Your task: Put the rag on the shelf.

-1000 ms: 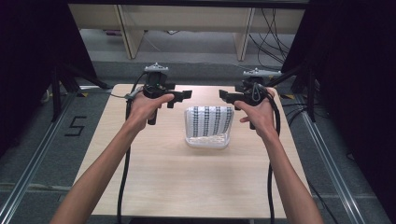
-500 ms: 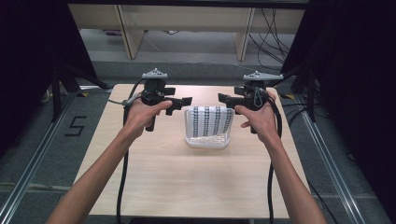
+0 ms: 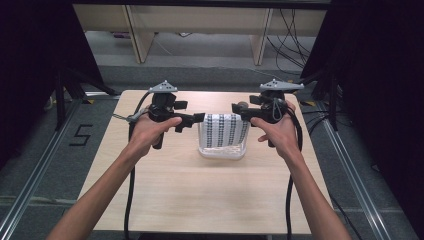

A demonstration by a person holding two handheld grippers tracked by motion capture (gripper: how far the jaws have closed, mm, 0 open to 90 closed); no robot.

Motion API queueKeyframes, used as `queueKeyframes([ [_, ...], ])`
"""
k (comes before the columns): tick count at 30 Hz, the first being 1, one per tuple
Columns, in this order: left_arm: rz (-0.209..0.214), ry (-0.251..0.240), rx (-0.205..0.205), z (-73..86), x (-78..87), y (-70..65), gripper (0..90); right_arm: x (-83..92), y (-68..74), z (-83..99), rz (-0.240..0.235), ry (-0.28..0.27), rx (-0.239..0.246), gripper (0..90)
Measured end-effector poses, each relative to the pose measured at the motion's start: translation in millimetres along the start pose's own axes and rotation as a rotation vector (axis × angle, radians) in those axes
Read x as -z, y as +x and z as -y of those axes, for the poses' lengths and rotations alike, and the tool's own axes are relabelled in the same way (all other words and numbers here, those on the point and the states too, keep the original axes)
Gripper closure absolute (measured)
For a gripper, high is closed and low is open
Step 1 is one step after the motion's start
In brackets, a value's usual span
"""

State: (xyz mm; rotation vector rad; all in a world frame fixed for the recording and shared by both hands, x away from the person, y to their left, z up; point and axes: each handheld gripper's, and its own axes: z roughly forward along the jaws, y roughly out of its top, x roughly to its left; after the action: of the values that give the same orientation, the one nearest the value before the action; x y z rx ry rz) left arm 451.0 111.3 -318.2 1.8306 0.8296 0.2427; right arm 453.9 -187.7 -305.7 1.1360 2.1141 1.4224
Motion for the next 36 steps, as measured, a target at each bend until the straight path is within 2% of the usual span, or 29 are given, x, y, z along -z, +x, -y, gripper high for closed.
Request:
queueKeyframes([
  [2, 0.003, 0.002, -0.002, 0.5, 0.6, -1.6, 15.7, 0.8, 1.3, 0.7, 0.0, -0.007, -0.008, 24.9],
  [3, 0.004, -0.001, -0.005, 1.4, 1.3, -2.9, 15.7, 1.4, 1.3, 1.0, -0.002, -0.005, 0.008, 24.7],
  [5, 0.007, 0.0, -0.01, 2.5, 3.0, -5.5, 15.7, 3.8, 4.4, 1.9, -0.005, -0.002, -0.013, 24.6],
  [7, 0.015, -0.004, -0.015, 4.0, 4.7, -8.0, 15.7, 4.8, 4.6, 2.7, 0.005, -0.002, 0.007, 23.8],
  [8, 0.013, 0.006, -0.017, 4.6, 6.4, -9.5, 15.7, 5.1, 6.5, 3.6, -0.008, 0.006, -0.015, 23.1],
  [10, 0.02, -0.005, -0.018, 6.8, 7.4, -11.2, 15.7, 5.7, 5.5, 5.0, -0.018, 0.003, 0.007, 21.5],
  [11, 0.02, -0.001, -0.022, 7.6, 8.6, -11.8, 15.7, 7.5, 7.3, 5.7, -0.011, 0.012, -0.01, 20.7],
  [12, 0.022, -0.002, -0.02, 8.7, 9.5, -12.4, 15.7, 8.4, 6.2, 5.8, -0.006, 0.0, 0.019, 20.3],
  [13, 0.025, -0.001, -0.022, 9.6, 10.6, -12.5, 15.7, 9.4, 8.3, 6.6, -0.019, 0.008, -0.011, 19.8],
  [14, 0.029, -0.005, -0.02, 10.5, 11.5, -12.6, 15.7, 10.3, 8.1, 7.0, -0.014, 0.002, 0.008, 18.9],
  [16, 0.042, -0.019, -0.01, 12.8, 14.4, -12.8, 15.7, 12.9, 10.7, 8.1, -0.015, 0.007, -0.004, 18.6],
  [17, 0.047, -0.023, -0.005, 14.6, 15.9, -12.7, 15.7, 12.3, 9.4, 8.9, -0.019, -0.007, 0.021, 18.4],
  [18, 0.048, -0.022, -0.006, 15.9, 17.0, -12.6, 15.7, 13.9, 11.6, 9.7, -0.021, 0.007, 0.002, 18.0],
  [19, 0.049, -0.023, -0.004, 17.3, 17.6, -12.5, 15.7, 14.0, 10.9, 10.4, -0.018, 0.003, 0.024, 17.9],
  [21, 0.05, -0.022, -0.001, 20.4, 19.1, -13.0, 15.7, 15.5, 12.9, 11.9, -0.01, 0.007, 0.007, 17.9],
  [26, 0.056, -0.019, -0.009, 24.8, 23.8, -15.6, 15.7, 16.8, 13.1, 16.0, -0.024, -0.008, 0.02, 17.8],
  [27, 0.058, -0.022, -0.011, 25.9, 24.4, -16.5, 15.7, 19.0, 14.9, 16.4, -0.016, 0.007, -0.002, 17.9],
  [29, 0.062, -0.017, -0.018, 28.2, 26.0, -18.0, 15.7, 18.5, 13.5, 18.1, -0.027, -0.006, 0.018, 17.8],
  [32, 0.07, -0.01, -0.022, 32.3, 27.9, -19.4, 15.7, 21.6, 15.7, 20.4, -0.017, -0.007, -0.005, 17.9],
  [33, 0.071, -0.014, -0.019, 33.8, 28.2, -20.0, 15.7, 21.8, 14.0, 20.9, -0.023, -0.01, 0.016, 17.9],
  [36, 0.071, -0.014, -0.028, 37.7, 29.4, -21.2, 15.7, 25.1, 15.4, 23.5, -0.019, -0.01, -0.002, 17.9],
])
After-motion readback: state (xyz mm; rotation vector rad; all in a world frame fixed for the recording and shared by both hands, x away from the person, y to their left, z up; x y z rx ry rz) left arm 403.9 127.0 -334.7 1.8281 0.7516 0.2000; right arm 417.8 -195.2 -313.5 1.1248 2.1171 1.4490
